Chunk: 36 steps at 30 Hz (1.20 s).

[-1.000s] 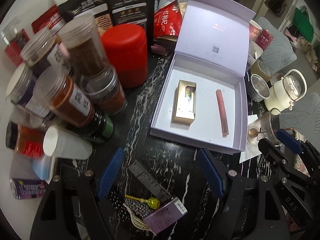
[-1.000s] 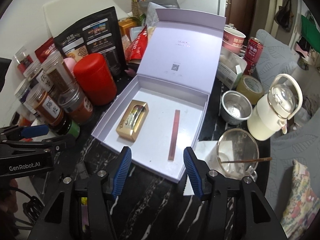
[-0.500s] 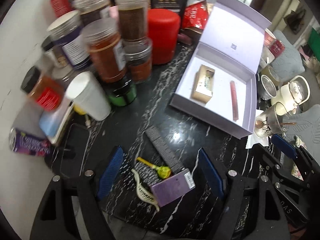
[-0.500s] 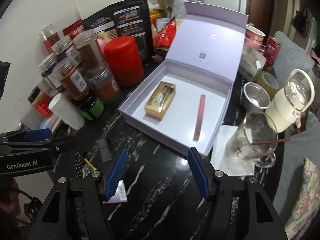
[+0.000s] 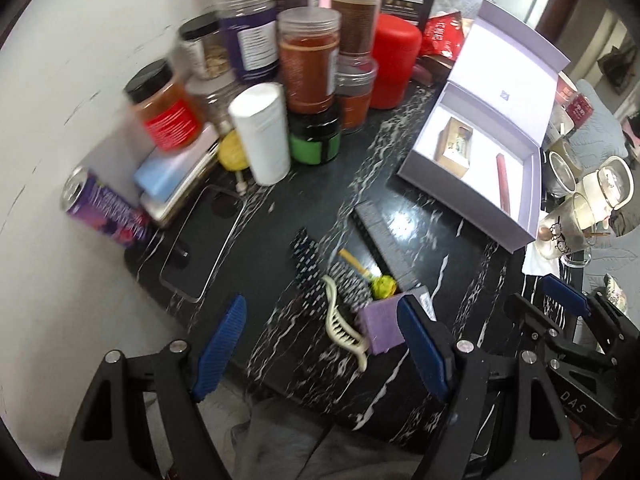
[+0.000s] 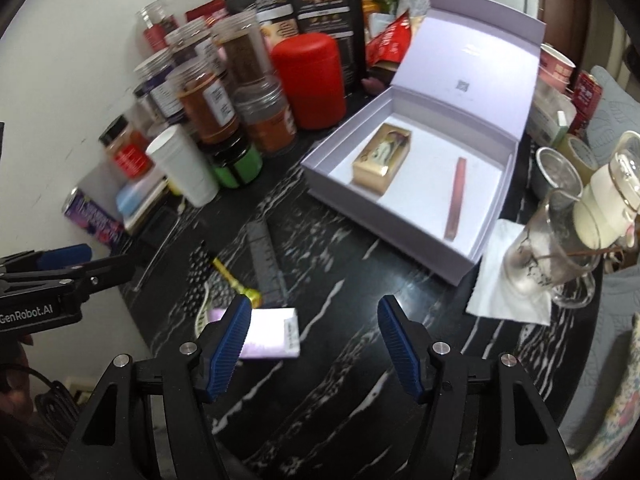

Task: Organize rigid objects
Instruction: 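Withdraw both open grippers from the gift box back over the table, then grasp the purple EYES box with the right gripper while the left gripper grasps the cream hair clip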

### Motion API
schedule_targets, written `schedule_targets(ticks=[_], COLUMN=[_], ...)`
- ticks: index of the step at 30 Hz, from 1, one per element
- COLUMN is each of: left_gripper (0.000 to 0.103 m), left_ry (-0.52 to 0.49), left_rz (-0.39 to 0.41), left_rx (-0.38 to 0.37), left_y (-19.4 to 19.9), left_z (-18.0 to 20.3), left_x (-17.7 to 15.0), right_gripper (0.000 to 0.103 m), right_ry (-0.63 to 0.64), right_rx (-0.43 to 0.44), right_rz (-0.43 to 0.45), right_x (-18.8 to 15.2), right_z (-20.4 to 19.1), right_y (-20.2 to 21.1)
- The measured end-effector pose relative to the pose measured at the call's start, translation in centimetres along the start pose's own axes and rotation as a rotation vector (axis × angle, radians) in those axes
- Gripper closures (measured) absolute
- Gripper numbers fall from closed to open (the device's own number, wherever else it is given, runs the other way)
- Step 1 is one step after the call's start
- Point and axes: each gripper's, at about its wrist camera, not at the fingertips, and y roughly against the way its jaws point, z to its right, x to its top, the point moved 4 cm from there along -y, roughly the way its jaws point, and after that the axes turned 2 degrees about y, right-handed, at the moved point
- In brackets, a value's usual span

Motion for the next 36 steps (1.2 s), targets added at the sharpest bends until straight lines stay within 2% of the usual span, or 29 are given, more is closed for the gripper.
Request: schedule_targets(ticks=[8,16,19,28,36], left_gripper=[0.025,0.025,0.025,0.025,0.025], left_ry=[0.070,0.102,0.118,0.093,0.061], left_rz=[-0.003,-0.017,0.009,-0.028,-0.064], left_rx=[0.025,0.000,0.011,-0.059,-0.129], left_y=[0.9,0.4,0.4,-2.4,-5.6], left_z=[-2.3,-2.6,-2.3,0.6,5.3], left_x=[-3.4,-5.9,-6.5,-7.1,-5.3], right_gripper=[0.037,0.036,0.035,0.035,0.035], right_ry=[0.055,0.091,0.094,0.053,-0.016], right_rx=[0.055,0.081,0.083,0.071,0.008], right_rz=[-0.035,-0.062,-0.071,-0.118,-0.153], right_x=[-2.2,-4.2,-5.1,-7.6,-7.9], right_z=[-2.4,-3.8,-3.7,-1.4,2.8], right_y=[0.2,0.2,0.1,-1.4,-2.6])
